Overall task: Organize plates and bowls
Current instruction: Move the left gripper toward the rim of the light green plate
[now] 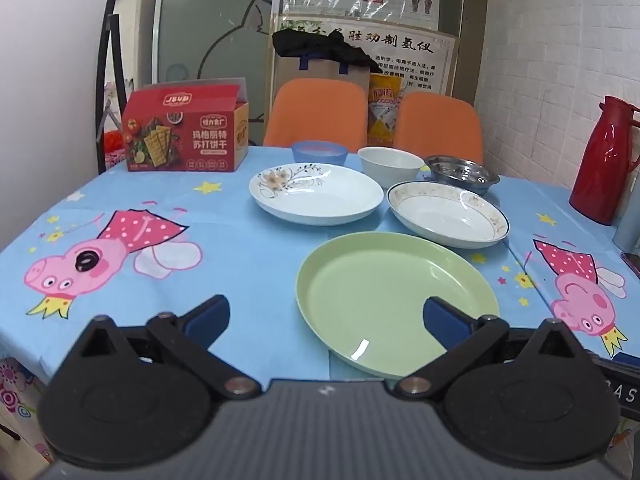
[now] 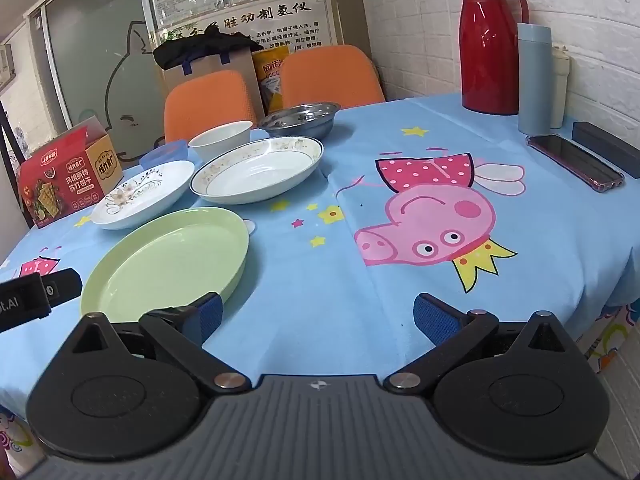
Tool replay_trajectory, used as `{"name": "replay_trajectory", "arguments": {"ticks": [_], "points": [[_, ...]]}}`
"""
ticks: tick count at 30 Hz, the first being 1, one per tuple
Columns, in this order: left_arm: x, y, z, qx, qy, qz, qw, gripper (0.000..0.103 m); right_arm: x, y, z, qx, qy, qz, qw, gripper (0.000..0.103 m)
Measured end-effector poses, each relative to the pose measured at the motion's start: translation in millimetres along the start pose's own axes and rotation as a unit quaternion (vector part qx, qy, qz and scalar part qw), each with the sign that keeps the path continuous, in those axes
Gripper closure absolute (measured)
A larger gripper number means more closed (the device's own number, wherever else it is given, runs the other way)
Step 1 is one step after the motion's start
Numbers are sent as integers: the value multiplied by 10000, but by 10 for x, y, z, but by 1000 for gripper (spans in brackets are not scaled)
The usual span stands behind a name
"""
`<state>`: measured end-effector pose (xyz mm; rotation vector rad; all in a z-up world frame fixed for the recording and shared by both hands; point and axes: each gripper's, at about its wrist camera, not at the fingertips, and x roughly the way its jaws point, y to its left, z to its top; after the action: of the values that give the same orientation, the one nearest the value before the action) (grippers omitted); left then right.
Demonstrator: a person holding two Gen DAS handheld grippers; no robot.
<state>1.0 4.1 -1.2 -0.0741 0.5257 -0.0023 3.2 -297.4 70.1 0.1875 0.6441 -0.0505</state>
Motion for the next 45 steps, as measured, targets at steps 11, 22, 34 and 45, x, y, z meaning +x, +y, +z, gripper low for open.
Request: {"name": "replay_trajectory", "arguments": {"ticks": [11, 22, 34, 45], "points": [[19, 32, 4, -125, 10, -157, 9998, 0, -39, -11, -10, 21, -10, 21, 10000, 0], [21, 22, -7, -92, 33, -213, 9997, 0, -33, -7, -15, 31, 5, 33, 10000, 0], [49, 5, -1, -69, 89, -235, 9997, 0, -16, 31, -26, -28, 11, 71, 10000, 0], [50, 81, -6, -135, 76, -251, 9996, 0, -25, 73, -39, -68, 6, 94, 9999, 0]]}}
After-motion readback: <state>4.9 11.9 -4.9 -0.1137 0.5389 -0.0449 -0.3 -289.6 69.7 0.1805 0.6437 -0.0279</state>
